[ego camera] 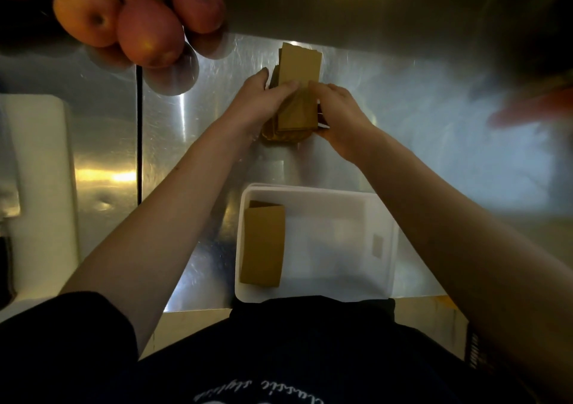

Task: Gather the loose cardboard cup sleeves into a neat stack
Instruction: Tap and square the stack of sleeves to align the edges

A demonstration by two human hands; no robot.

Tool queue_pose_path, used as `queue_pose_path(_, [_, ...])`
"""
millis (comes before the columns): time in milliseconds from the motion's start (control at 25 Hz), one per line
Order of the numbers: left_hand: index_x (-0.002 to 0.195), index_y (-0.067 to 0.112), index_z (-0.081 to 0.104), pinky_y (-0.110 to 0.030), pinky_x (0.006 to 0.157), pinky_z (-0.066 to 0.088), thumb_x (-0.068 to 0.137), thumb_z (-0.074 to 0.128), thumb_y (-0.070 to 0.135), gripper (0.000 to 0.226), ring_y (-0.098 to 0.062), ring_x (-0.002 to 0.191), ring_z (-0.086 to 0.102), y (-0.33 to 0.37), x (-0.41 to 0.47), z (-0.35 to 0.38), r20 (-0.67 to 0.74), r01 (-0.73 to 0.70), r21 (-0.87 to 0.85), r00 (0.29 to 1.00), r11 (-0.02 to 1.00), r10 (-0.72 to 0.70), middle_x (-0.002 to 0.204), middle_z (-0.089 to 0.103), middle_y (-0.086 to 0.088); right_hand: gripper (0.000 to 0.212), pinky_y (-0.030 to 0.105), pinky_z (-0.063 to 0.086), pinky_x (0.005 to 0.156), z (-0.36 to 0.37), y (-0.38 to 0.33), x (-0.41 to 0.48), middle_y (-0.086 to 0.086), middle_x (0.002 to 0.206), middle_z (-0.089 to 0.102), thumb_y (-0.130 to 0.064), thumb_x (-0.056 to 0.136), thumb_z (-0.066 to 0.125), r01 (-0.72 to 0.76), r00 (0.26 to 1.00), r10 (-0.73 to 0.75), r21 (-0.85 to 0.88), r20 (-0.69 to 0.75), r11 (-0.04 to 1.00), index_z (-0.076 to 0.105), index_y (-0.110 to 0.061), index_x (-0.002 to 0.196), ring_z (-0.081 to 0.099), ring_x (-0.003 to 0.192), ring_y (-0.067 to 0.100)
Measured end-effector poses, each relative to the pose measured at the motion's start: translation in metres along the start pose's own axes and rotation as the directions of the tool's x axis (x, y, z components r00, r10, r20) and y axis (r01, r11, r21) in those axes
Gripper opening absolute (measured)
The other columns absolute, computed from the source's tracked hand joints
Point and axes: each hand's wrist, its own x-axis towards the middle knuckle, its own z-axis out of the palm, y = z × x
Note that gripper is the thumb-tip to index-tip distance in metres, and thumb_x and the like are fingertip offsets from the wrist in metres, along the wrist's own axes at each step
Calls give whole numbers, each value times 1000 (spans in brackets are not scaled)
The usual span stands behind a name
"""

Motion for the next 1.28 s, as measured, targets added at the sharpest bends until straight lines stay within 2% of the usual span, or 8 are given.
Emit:
queue_pose_path(80, [154,13,26,-34,99,44,90,66,47,83,-28,138,44,0,-1,-4,-44,38,-2,998,999,-38,158,37,-10,16,32,55,78,-6,-3,2,3,96,59,-38,98,50,-45,998,44,30,35,999,49,-22,96,62,89,20])
queue_pose_path(200, [152,10,29,-35,95,47,86,71,47,87,-29,135,47,3,0,-4,-76,56,18,996,998,-54,155,40,-11,34,39,54,88,-9,-7,4,7,107,58,-40,96,53,-95,991,93,11,100,995,42,-17,118,61,100,27])
queue_pose_path(440, [144,9,41,-28,77,52,82,77,44,80,-18,104,59,4,6,-8,-88,33,88,996,996,-25,135,56,-10,11,32,57,70,-1,-6,1,2,96,61,-31,95,56,-101,985,92,54,145,993,50,-22,101,62,88,19])
queue_pose_path(560, [133,9,49,-35,81,58,73,85,43,78,-21,102,66,4,9,-16,-55,90,47,995,995,-88,123,64,-8,8,26,55,57,-2,-5,-3,1,94,61,-29,96,54,-81,984,71,59,166,995,49,-25,91,63,84,16])
queue_pose_path(720, [128,5,54,-42,86,60,64,91,42,82,-24,99,70,2,8,-18,44,189,-26,981,982,-188,117,69,-11,5,29,57,68,-10,0,-4,2,101,61,-28,97,53,-88,979,68,97,192,991,51,-23,97,62,93,18])
queue_pose_path(920, [136,6,47,-43,90,59,64,90,42,91,-26,106,67,-2,3,-13,94,188,-29,978,982,-184,125,64,-11,5,36,58,80,-21,14,-4,5,108,62,-25,96,52,-98,961,42,194,273,976,56,-23,96,62,102,22])
queue_pose_path(1120, [129,8,50,-27,66,59,69,88,37,77,-19,99,68,-10,-8,-5,99,103,-18,990,995,-100,115,66,-5,39,45,51,96,-36,24,7,11,126,55,-22,93,53,-126,923,49,180,380,975,44,-18,130,57,115,28])
queue_pose_path(1280, [122,9,51,-19,58,56,73,86,27,63,-12,89,69,-22,-17,4,131,71,-101,990,992,-57,106,66,-1,47,40,54,91,-52,26,15,10,131,52,-19,92,55,-62,898,38,41,439,997,40,-17,136,56,117,28])
